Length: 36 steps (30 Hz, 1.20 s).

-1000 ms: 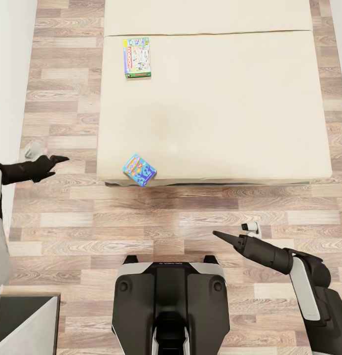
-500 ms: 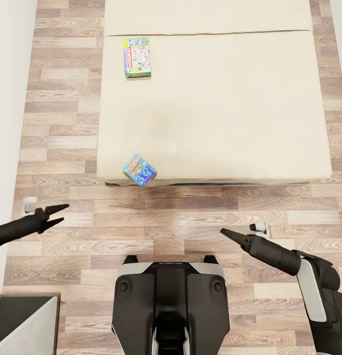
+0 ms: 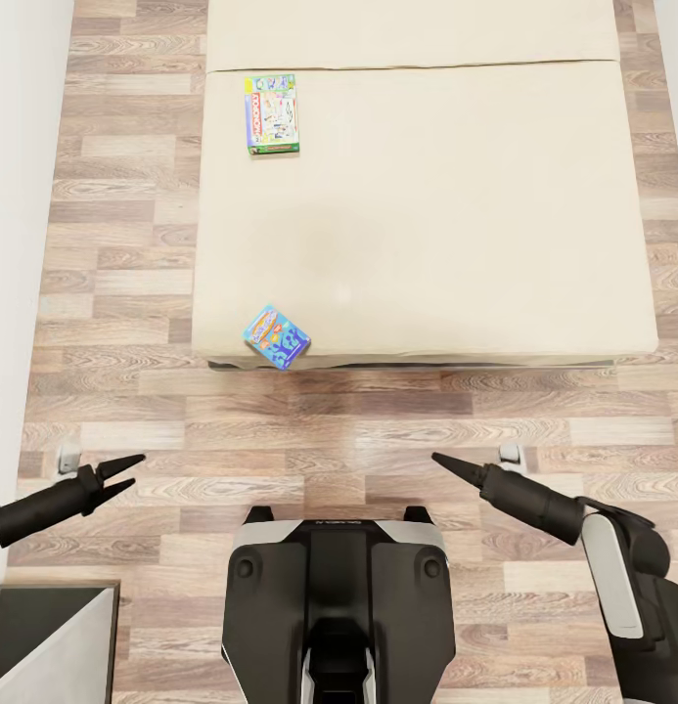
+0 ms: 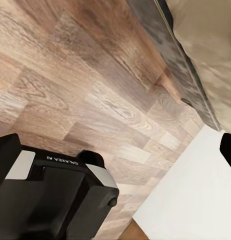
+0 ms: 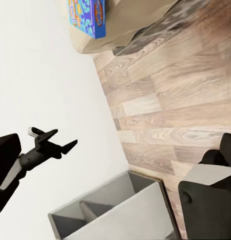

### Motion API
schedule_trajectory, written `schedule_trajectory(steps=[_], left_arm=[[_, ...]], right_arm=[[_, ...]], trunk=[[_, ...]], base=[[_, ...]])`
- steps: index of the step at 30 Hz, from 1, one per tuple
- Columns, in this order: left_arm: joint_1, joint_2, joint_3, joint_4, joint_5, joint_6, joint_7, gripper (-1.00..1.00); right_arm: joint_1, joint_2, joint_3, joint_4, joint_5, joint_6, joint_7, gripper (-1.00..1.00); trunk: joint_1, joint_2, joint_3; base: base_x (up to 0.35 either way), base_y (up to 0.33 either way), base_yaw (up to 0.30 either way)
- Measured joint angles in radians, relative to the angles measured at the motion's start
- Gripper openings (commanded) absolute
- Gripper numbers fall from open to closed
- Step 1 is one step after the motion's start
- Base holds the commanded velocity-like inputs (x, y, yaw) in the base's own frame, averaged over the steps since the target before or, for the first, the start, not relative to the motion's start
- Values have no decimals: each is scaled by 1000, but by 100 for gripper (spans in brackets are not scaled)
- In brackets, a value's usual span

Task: Put all the toys in the child's room - the three board games (two on the bed and one on the table), the two jigsaw puzzles on the table, and the tennis ball on the table - inside the toy box on the table in the child's room.

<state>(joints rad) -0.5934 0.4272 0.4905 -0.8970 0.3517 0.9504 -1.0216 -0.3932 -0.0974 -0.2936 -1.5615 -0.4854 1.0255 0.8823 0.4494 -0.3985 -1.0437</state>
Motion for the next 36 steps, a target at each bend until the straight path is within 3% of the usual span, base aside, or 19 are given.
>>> schedule_trajectory(steps=[1,11,18,23,28,36], left_arm=[[2,-1,-1,0,-2,-3,-3,100],[3,-1,-3,-2,-3,-5,-3,100],[3,-2,-3,-3,-3,-5,2,100],[3,-2,-4,-3,-6,-5,10,100],[3,-2,-15,-4,-10,-5,33,100],[3,-1,-28,-4,-11,-3,122,100]], right_arm=[[0,1,4,0,1,0,-34,100],[0,21,7,1,1,-33,-97,100],[0,31,14,20,0,-59,-201,100],[0,32,51,91,-1,-62,-311,100],[1,33,79,189,-10,-71,-400,100],[2,32,91,245,-15,-149,-429,100]], trunk=[[0,0,0],[0,0,0],[0,0,0],[0,0,0],[0,0,0],[0,0,0]], base=[[0,0,0],[0,0,0],[0,0,0],[0,0,0],[0,0,0],[0,0,0]])
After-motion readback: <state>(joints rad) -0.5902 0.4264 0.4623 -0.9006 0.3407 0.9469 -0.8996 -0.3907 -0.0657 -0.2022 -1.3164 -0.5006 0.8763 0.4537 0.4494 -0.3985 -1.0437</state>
